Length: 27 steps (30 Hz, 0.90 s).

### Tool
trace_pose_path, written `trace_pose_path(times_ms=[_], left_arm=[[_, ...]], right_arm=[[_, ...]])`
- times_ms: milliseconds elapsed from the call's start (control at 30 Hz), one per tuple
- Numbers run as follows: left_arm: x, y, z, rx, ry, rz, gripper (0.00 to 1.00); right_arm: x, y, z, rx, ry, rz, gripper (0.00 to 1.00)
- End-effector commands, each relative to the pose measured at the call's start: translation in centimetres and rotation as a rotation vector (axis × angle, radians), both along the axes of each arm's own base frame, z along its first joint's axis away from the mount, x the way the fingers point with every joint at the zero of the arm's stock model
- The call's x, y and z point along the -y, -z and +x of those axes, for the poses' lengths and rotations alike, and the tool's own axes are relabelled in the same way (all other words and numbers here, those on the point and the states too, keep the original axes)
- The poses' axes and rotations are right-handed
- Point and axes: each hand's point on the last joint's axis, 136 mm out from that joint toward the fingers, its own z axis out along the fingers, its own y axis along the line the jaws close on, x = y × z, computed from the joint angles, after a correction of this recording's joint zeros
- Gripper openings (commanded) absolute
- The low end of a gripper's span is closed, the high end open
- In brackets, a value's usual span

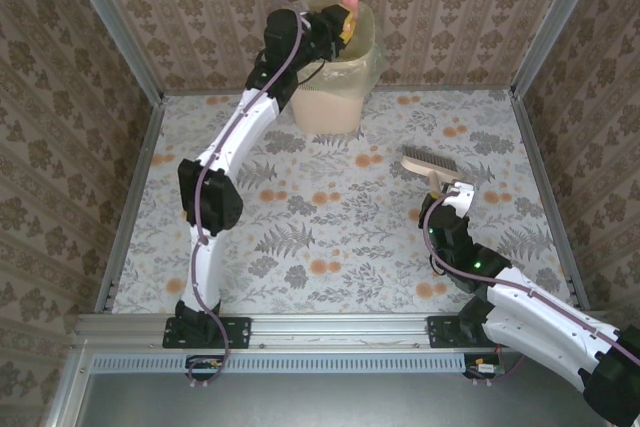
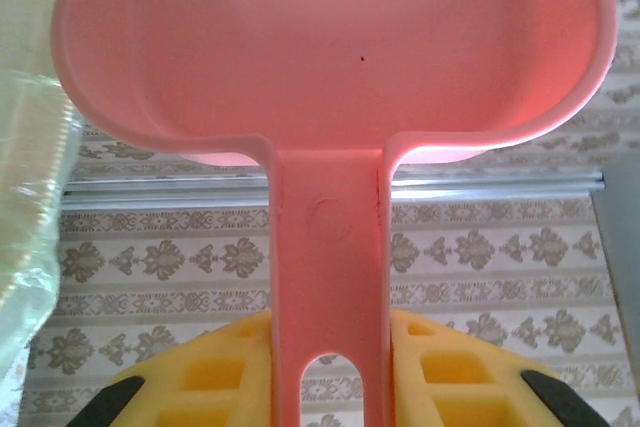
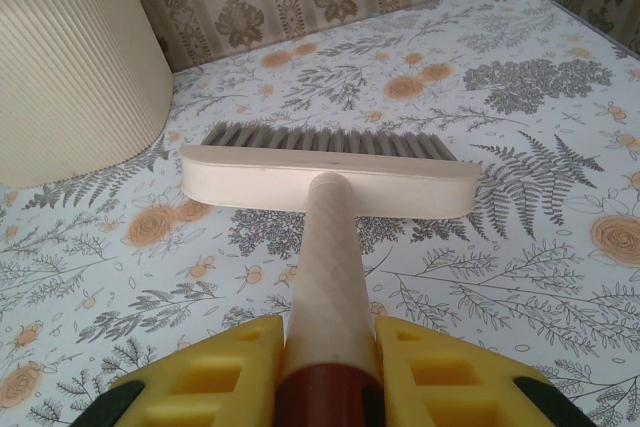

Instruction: Sweep away the paper scraps from the table

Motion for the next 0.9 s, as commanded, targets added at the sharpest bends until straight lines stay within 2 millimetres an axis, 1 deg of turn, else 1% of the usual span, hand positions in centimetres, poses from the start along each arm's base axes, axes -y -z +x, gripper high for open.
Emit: trace_pose_path(times_ms=[0,133,233,267,333,400,433,467,533,600,667,767,867], left_arm=[[-0.1,-6.9,-5.1,0.183,0.074,0.024,0.0],[0.7,-7.6,-8.7,0.247,0.14,0.106,0.0],[1.4,-7.5,-12.2,0.307,0.188,0.202,0.0],[1.6,-7.2,-13.6,0.332,0.214,0.253,0.0],[1.9,-6.1,-16.0,0.368,0.26,0.354,0.0],[1.7,-5.2,-18.7,0.421,0.29,0.43,0.0],[1.7,-4.6,-19.8,0.44,0.297,0.461,0.0],[1.4,-4.1,-20.9,0.465,0.292,0.492,0.0],[0.7,-2.6,-22.7,0.502,0.277,0.571,0.0],[-0.4,-1.0,-24.6,0.539,0.257,0.667,0.0],[-1.3,0.8,-26.0,0.565,0.229,0.761,0.0],[-2.9,4.0,-27.5,0.565,0.199,0.879,0.0],[-4.6,7.3,-27.9,0.514,0.172,0.971,0.0]], right_arm=[[0.8,-1.2,0.2,0.051,0.042,-0.005,0.0],[1.0,-1.2,0.1,0.051,0.052,-0.01,0.0],[1.1,-1.1,0.1,0.052,0.054,-0.011,0.0],[1.1,-1.1,0.1,0.052,0.053,-0.013,0.0],[1.1,-1.1,0.0,0.049,0.051,-0.019,0.0],[1.1,-1.0,0.0,0.048,0.05,-0.024,0.0],[1.1,-1.0,0.0,0.05,0.048,-0.023,0.0],[1.1,-1.0,0.0,0.052,0.044,-0.022,0.0],[1.0,-0.9,0.0,0.058,0.036,-0.02,0.0],[0.8,-1.0,0.1,0.066,0.018,-0.021,0.0],[0.6,-1.0,0.2,0.07,0.008,-0.025,0.0],[0.4,-0.9,0.3,0.07,-0.007,-0.031,0.0],[0.3,-0.7,0.4,0.074,-0.014,-0.033,0.0]])
